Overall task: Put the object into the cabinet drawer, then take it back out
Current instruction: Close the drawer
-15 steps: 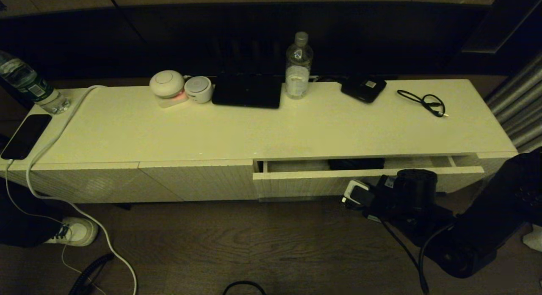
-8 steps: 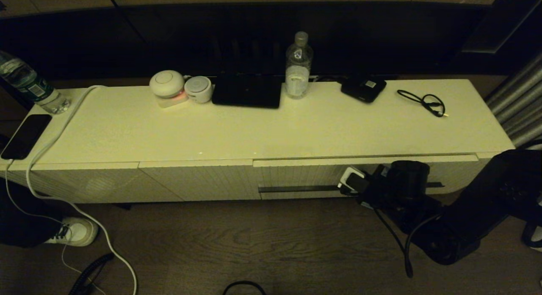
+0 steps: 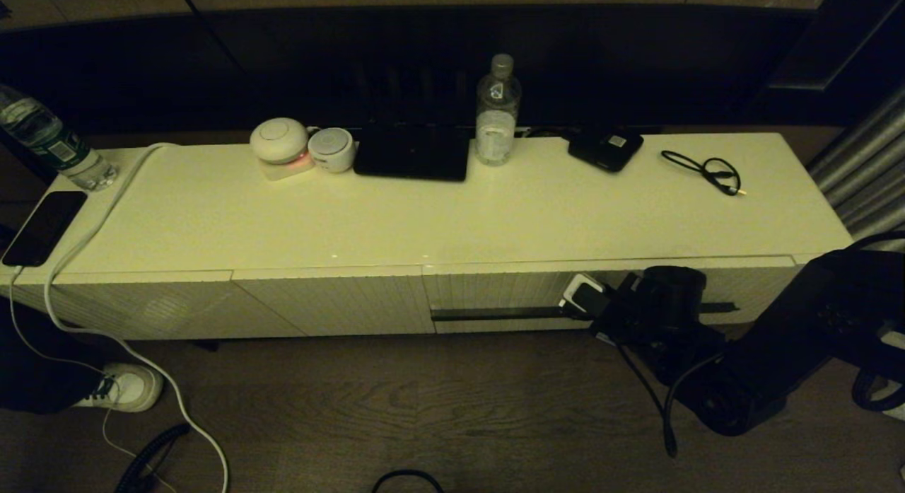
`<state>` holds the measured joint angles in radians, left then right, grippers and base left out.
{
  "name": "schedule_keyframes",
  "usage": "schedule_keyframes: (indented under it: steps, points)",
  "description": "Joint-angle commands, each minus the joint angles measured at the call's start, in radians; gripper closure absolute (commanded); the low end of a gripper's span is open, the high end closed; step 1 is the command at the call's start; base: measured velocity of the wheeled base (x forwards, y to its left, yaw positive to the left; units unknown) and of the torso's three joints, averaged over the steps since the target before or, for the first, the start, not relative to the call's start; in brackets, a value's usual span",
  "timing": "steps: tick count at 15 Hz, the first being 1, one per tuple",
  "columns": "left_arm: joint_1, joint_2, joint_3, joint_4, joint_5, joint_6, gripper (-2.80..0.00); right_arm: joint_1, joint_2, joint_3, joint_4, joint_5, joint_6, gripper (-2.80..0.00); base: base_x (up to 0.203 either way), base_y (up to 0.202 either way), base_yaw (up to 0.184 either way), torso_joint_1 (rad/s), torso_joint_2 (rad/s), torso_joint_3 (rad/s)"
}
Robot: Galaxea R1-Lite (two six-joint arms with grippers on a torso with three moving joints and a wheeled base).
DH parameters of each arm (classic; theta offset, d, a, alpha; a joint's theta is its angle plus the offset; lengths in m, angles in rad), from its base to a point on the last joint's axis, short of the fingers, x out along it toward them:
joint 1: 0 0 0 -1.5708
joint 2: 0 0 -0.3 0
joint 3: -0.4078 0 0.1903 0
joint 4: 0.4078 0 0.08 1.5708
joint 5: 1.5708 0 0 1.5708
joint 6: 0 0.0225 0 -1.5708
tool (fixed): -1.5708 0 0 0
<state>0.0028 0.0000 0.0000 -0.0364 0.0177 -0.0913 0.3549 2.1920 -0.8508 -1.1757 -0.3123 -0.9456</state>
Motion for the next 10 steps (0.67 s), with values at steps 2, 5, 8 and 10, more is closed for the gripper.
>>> schedule_keyframes:
  steps: [2, 5, 8, 10]
  points:
    - [0.000, -0.002, 0.002, 0.000, 0.001, -0.001, 0.00, 0.001, -0.013, 0.028, -0.009, -0.003, -0.001, 0.00, 0.000, 0.000, 0.000, 0.000, 0.00, 0.000]
    - [0.000, -0.002, 0.000, 0.000, 0.001, -0.001, 0.00, 0.001, -0.132, 0.167, 0.023, -0.011, -0.004, 0.00, 0.000, 0.000, 0.000, 0.000, 0.00, 0.000]
    - [0.000, -0.002, 0.000, 0.000, 0.001, -0.001, 0.00, 0.003, -0.339, 0.289, 0.149, -0.008, -0.003, 0.00, 0.000, 0.000, 0.000, 0.000, 0.00, 0.000]
    - [0.000, -0.002, 0.000, 0.000, 0.001, -0.001, 0.00, 0.009, -0.493, 0.364, 0.258, -0.004, -0.005, 0.00, 0.000, 0.000, 0.000, 0.000, 0.00, 0.000]
